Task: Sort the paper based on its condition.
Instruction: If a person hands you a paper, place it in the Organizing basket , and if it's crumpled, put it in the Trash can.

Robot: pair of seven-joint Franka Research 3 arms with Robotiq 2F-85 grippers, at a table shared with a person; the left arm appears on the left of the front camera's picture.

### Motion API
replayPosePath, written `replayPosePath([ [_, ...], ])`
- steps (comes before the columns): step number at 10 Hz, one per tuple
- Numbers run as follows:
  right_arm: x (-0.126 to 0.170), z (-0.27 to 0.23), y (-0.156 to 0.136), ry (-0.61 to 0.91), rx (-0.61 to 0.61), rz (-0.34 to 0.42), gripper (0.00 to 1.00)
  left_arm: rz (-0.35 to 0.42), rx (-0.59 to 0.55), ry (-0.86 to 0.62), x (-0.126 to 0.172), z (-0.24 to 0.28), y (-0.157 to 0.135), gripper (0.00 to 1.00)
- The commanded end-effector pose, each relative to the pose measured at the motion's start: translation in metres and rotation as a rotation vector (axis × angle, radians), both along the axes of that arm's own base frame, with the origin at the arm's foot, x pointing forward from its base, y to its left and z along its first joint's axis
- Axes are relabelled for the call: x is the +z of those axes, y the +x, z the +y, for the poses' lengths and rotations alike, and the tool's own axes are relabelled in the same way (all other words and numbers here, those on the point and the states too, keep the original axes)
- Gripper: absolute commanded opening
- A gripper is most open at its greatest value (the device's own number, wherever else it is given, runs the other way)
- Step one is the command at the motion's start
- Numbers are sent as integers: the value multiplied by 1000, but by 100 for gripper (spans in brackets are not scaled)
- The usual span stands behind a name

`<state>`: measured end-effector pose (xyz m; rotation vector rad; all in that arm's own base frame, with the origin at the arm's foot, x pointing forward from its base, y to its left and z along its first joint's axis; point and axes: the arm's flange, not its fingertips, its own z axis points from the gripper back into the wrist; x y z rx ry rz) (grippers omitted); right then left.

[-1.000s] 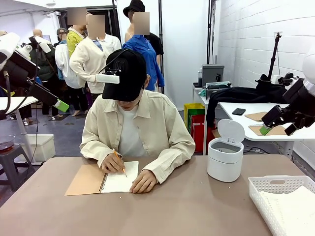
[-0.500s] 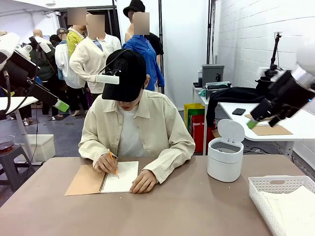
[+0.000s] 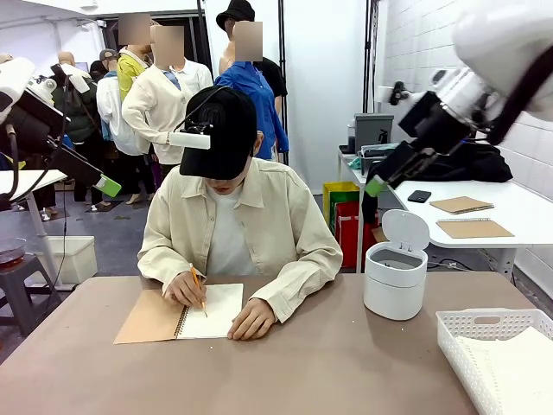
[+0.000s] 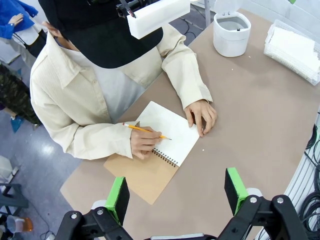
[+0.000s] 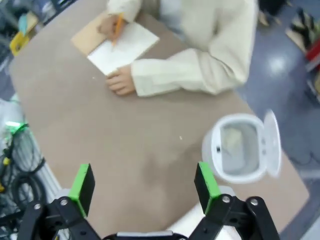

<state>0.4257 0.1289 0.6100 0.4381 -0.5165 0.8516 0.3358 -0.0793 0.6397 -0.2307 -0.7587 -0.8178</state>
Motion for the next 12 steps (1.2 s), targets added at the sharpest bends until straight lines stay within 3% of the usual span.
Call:
replayPosePath([
  [1, 8, 14, 24, 26, 148, -30, 100, 1, 0, -7, 0, 0, 0, 100],
  [5, 44, 60, 19, -12, 198, -172, 100, 1, 0, -7, 0, 0, 0, 100],
  [6, 52, 71, 10, -19, 107, -167, 100, 1, 0, -7, 0, 0, 0, 100],
  [9, 65, 92, -18, -36, -8, -162, 100, 1, 0, -7, 0, 0, 0, 100],
  [12, 70, 105, -41, -40, 42, -139, 100, 1, 0, -7, 0, 0, 0, 100],
])
